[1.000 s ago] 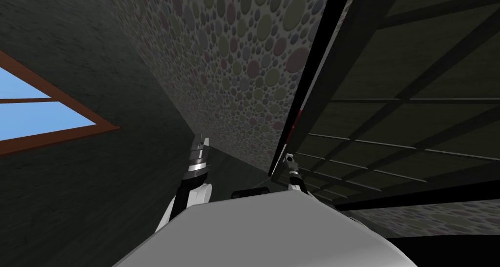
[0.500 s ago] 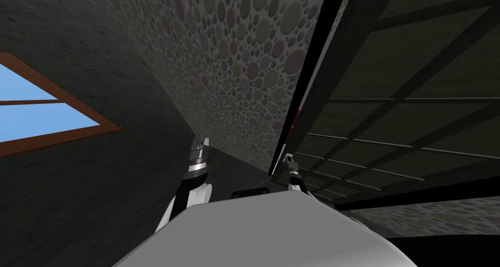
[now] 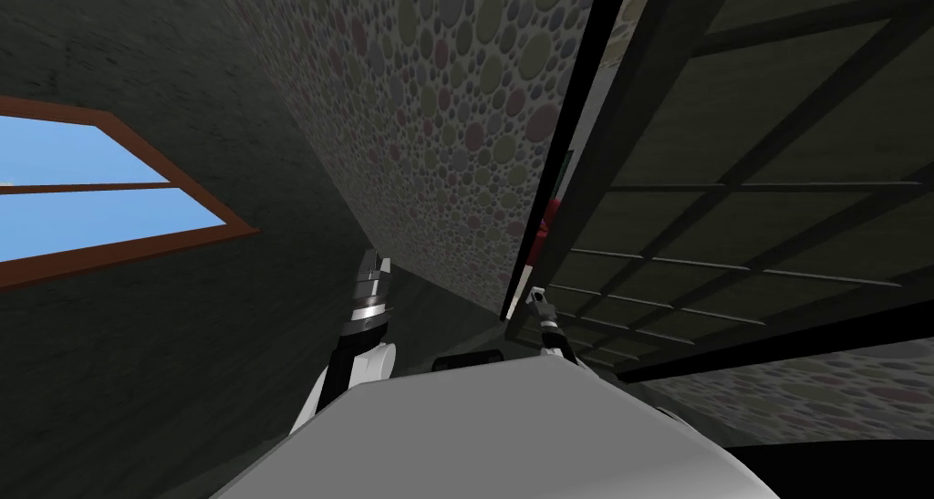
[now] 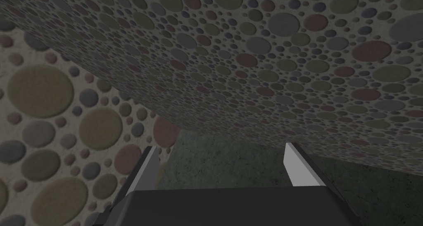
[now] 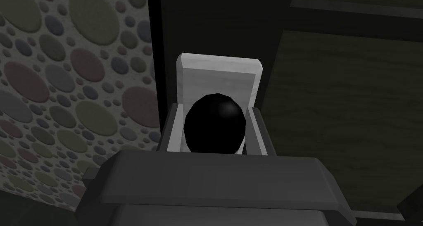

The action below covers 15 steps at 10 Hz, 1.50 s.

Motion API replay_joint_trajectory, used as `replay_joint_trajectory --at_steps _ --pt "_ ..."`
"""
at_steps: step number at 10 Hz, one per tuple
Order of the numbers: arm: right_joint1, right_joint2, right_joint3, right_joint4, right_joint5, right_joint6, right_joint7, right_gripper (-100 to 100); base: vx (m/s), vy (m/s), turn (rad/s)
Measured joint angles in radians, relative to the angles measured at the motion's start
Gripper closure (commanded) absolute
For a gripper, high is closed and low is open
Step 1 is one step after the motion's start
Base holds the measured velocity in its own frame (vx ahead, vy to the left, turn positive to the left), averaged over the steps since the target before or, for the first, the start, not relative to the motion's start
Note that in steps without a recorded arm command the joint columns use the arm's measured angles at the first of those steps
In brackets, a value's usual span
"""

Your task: Pull the door open

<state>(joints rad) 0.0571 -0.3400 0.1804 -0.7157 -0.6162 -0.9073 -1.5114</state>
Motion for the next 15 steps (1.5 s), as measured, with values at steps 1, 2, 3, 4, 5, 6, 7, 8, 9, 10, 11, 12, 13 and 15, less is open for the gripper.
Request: replay_joint_trajectory --at_steps 1,2,3,4,5,6,7,8,9,10,11,12,13,15 --pt "0.003 -0.006 0.013 -0.002 0.007 -0.002 -0.012 100 -0.239 -0.001 0.082" --pt "0.010 -0.015 0.025 -0.011 0.013 -0.003 -0.024 100 -0.256 -0.007 0.067" --pt "0.018 -0.023 0.037 -0.021 0.020 -0.004 -0.036 100 -0.236 -0.006 0.063" --pt "0.021 -0.030 0.051 -0.021 0.027 -0.008 -0.049 100 -0.102 0.001 0.018" --pt "0.023 -0.029 0.054 -0.019 0.028 -0.007 -0.052 100 -0.152 -0.015 0.100" --pt "0.032 -0.038 0.063 -0.026 0.033 -0.010 -0.060 100 -0.228 -0.019 0.096" --pt "0.035 -0.048 0.074 -0.030 0.039 -0.019 -0.072 100 -0.222 -0.045 0.081" --pt "0.042 -0.056 0.088 -0.032 0.046 -0.028 -0.084 100 -0.218 -0.034 0.085" --pt "0.048 -0.064 0.101 -0.033 0.053 -0.038 -0.097 100 -0.242 -0.041 0.095" --pt "0.055 -0.077 0.118 -0.037 0.061 -0.048 -0.113 100 -0.271 -0.057 0.089" --pt "0.066 -0.086 0.131 -0.050 0.068 -0.052 -0.124 100 -0.252 -0.040 0.093" --pt "0.069 -0.094 0.146 -0.046 0.076 -0.062 -0.137 100 -0.109 -0.009 0.026" --pt "0.071 -0.092 0.151 -0.043 0.078 -0.063 -0.140 100 -0.170 -0.022 0.141" --pt "0.083 -0.115 0.168 -0.041 0.087 -0.088 -0.164 100 -0.238 -0.022 0.110"
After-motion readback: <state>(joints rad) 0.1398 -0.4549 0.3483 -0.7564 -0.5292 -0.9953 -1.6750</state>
